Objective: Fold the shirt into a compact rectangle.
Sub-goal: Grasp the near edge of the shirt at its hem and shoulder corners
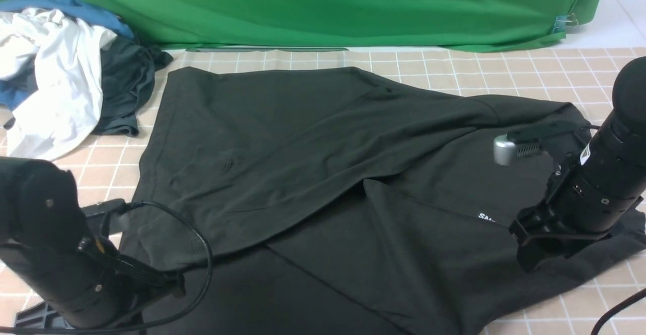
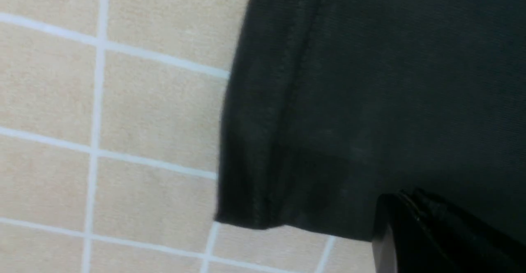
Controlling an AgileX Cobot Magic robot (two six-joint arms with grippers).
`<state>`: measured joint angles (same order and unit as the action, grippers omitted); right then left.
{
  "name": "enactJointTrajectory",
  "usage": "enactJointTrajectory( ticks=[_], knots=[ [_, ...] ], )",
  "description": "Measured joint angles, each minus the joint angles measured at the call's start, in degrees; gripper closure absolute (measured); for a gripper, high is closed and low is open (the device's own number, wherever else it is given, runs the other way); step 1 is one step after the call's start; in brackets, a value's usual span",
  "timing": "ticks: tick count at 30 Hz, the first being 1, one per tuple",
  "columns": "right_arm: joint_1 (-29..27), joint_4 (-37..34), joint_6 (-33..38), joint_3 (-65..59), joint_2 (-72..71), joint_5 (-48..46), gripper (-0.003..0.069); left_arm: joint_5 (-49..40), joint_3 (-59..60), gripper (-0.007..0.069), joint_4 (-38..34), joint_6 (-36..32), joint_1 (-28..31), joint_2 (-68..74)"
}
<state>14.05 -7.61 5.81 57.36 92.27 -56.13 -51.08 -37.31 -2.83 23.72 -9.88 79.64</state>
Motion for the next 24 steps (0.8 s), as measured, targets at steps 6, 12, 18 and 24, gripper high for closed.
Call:
enactJointTrajectory(
  ticks=[6, 12, 18, 24],
  knots=[
    [0.00, 0.12, -0.04, 0.00, -2.60, -2.14, 0.0131, -1.49, 0.00, 0.0609, 8.17, 4.35, 0.00, -0.09],
    [0.00, 0.05, -0.14, 0.00, -5.18, -2.04, 0.0130, 2.28, 2.59, 0.0522, 10.04, 5.67, 0.00, -0.13],
    [0.00, 0.05, -0.19, 0.00, -5.91, -1.84, 0.0130, 3.45, 3.97, 0.0333, 14.93, 9.67, 0.00, -0.13],
    [0.00, 0.01, 0.04, 0.00, -6.09, -0.48, 0.0130, 5.55, 4.55, 0.0144, 15.71, 12.04, 0.00, -0.15]
  ],
)
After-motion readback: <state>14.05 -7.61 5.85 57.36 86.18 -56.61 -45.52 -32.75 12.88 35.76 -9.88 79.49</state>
